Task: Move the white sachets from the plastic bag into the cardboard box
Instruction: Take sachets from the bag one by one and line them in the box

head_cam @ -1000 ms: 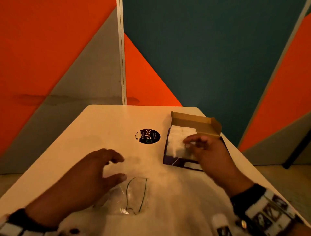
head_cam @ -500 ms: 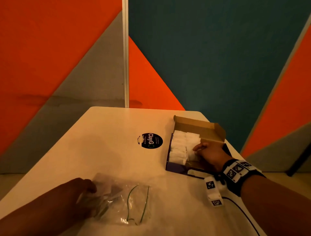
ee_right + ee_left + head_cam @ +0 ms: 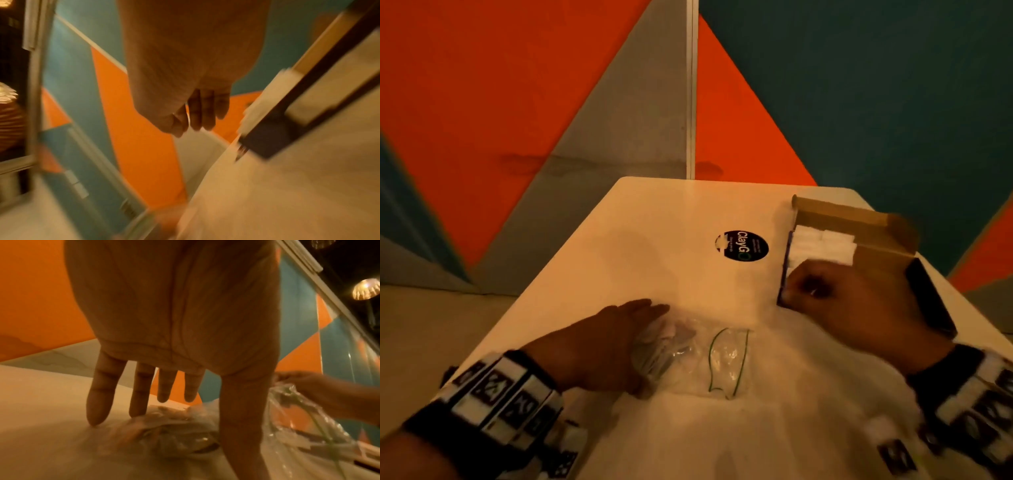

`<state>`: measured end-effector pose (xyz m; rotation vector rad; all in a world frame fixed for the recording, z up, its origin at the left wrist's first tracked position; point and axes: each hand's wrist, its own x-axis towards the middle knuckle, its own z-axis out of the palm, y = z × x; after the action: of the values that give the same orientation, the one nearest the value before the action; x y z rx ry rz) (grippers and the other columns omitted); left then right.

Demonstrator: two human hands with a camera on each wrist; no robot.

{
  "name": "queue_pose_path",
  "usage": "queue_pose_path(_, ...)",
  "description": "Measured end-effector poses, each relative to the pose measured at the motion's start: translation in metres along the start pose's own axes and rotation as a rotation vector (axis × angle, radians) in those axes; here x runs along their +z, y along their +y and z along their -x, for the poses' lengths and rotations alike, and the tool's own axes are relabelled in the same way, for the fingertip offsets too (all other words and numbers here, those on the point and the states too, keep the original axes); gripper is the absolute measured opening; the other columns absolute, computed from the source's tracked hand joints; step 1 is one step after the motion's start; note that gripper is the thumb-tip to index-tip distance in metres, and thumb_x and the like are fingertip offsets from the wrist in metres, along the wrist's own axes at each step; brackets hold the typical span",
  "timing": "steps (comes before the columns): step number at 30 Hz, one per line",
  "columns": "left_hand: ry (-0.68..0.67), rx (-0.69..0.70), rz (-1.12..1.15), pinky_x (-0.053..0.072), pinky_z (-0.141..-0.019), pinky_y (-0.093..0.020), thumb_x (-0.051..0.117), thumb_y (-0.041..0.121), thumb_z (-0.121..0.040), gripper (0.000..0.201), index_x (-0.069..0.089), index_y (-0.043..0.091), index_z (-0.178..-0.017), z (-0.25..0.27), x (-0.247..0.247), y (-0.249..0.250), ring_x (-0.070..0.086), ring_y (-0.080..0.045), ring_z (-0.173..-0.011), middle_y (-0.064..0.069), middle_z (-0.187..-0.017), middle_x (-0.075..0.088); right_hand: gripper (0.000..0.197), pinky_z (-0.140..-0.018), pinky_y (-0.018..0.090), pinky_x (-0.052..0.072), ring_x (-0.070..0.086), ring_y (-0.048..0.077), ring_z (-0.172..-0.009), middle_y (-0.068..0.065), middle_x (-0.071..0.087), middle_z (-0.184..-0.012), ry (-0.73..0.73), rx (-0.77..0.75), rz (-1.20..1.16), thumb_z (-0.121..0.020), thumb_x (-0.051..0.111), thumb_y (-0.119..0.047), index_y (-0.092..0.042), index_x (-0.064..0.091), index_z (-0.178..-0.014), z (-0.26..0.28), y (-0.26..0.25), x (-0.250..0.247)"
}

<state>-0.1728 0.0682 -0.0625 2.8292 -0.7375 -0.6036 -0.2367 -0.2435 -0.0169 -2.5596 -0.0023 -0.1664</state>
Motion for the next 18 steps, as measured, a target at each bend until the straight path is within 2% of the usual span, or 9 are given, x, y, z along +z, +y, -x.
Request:
queue_pose_path(2, -0.037, -0.005, -0.046, 0.023, -0.122, -0.04, 0.086, 0.056, -0.061, 0.131, -0.006, 0.046, -0.154, -0.007, -0.003, 0.0, 0.015, -0.018, -0.15, 0.016, -0.165, -0.003, 0.014, -0.075, 0.004, 0.049, 0.06, -0.009, -0.09, -0.026, 0.066, -0.096, -0.237, -0.102, -0.012, -0.093, 0.064, -0.027, -0.038, 0.072, -0.097, 0.021, -0.025, 0.028)
queue_pose_path(4, -0.071, 0.004, -0.071, 0.023, -0.122, -0.043, 0.088, 0.054, -0.059, 0.135, -0.008, 0.045, -0.154, -0.013, -0.005, 0.0, 0.015, -0.019, -0.15, 0.018, -0.164, -0.003, 0.024, -0.088, 0.01, 0.048, 0.061, -0.003, -0.099, -0.024, 0.065, -0.111, -0.349, -0.152, 0.068, -0.095, 0.058, -0.022, -0.037, 0.071, -0.109, 0.022, -0.029, 0.056)
queue_pose_path(5, -0.087, 0.014, -0.075, 0.022, -0.122, -0.041, 0.089, 0.053, -0.058, 0.136, -0.006, 0.043, -0.155, -0.014, -0.007, 0.0, 0.017, -0.018, -0.149, 0.017, -0.164, 0.001, 0.027, -0.092, 0.015, 0.049, 0.061, 0.001, -0.104, -0.019, 0.064, -0.118, -0.355, -0.164, 0.089, -0.096, 0.056, -0.019, -0.034, 0.07, -0.113, 0.019, -0.029, 0.067)
queue_pose_path(6, -0.102, 0.027, -0.069, 0.024, -0.122, -0.039, 0.09, 0.051, -0.058, 0.134, -0.002, 0.04, -0.156, -0.016, -0.007, 0.0, 0.021, -0.018, -0.148, 0.014, -0.163, 0.009, 0.028, -0.091, 0.015, 0.048, 0.061, 0.007, -0.107, -0.015, 0.063, -0.122, -0.352, -0.17, 0.094, -0.095, 0.055, -0.016, -0.03, 0.069, -0.114, 0.014, -0.03, 0.074)
queue_pose_path(7, -0.109, 0.042, -0.062, 0.027, -0.12, -0.035, 0.09, 0.049, -0.057, 0.131, 0.006, 0.036, -0.156, -0.016, -0.009, 0.002, 0.027, -0.017, -0.145, 0.011, -0.159, 0.019, 0.028, -0.086, 0.007, 0.045, 0.06, 0.009, -0.108, -0.011, 0.062, -0.124, -0.346, -0.181, 0.078, -0.093, 0.055, -0.013, -0.025, 0.069, -0.115, 0.011, -0.032, 0.078)
queue_pose_path(9, -0.082, 0.055, -0.048, 0.036, -0.113, -0.031, 0.091, 0.045, -0.059, 0.115, 0.025, 0.03, -0.152, -0.016, -0.01, 0.005, 0.04, -0.015, -0.134, 0.011, -0.146, 0.034, 0.029, -0.072, -0.007, 0.033, 0.058, 0.005, -0.103, -0.008, 0.063, -0.124, -0.329, -0.214, 0.041, -0.091, 0.062, -0.016, -0.023, 0.068, -0.119, 0.004, -0.036, 0.085)
queue_pose_path(12, -0.016, 0.048, -0.002, 0.042, -0.106, -0.028, 0.091, 0.045, -0.06, 0.095, 0.042, 0.032, -0.141, -0.016, -0.008, 0.002, 0.048, -0.011, -0.12, 0.012, -0.133, 0.043, 0.04, -0.078, -0.012, 0.027, 0.053, -0.005, -0.107, -0.01, 0.063, -0.127, -0.323, -0.276, -0.057, -0.087, 0.073, -0.025, -0.027, 0.065, -0.126, -0.004, -0.039, 0.092)
queue_pose_path(15, 0.011, 0.028, 0.05, 0.043, -0.105, -0.031, 0.09, 0.045, -0.061, 0.087, 0.045, 0.036, -0.135, -0.017, -0.007, -0.003, 0.05, -0.011, -0.118, 0.014, -0.129, 0.046, 0.052, -0.088, -0.009, 0.027, 0.049, -0.007, -0.112, -0.01, 0.059, -0.131, -0.298, -0.301, -0.092, -0.084, 0.076, -0.027, -0.024, 0.06, -0.133, -0.011, -0.034, 0.099)
queue_pose_path(18, 0.009, 0.036, 0.057, 0.044, -0.104, -0.031, 0.089, 0.043, -0.064, 0.084, 0.046, 0.035, -0.136, -0.016, -0.008, -0.002, 0.051, -0.011, -0.116, 0.012, -0.13, 0.046, 0.046, -0.102, 0.01, 0.039, 0.056, 0.006, -0.119, -0.005, 0.062, -0.131, -0.296, -0.393, 0.049, -0.087, 0.073, -0.025, -0.021, 0.062, -0.131, -0.017, -0.029, 0.109)
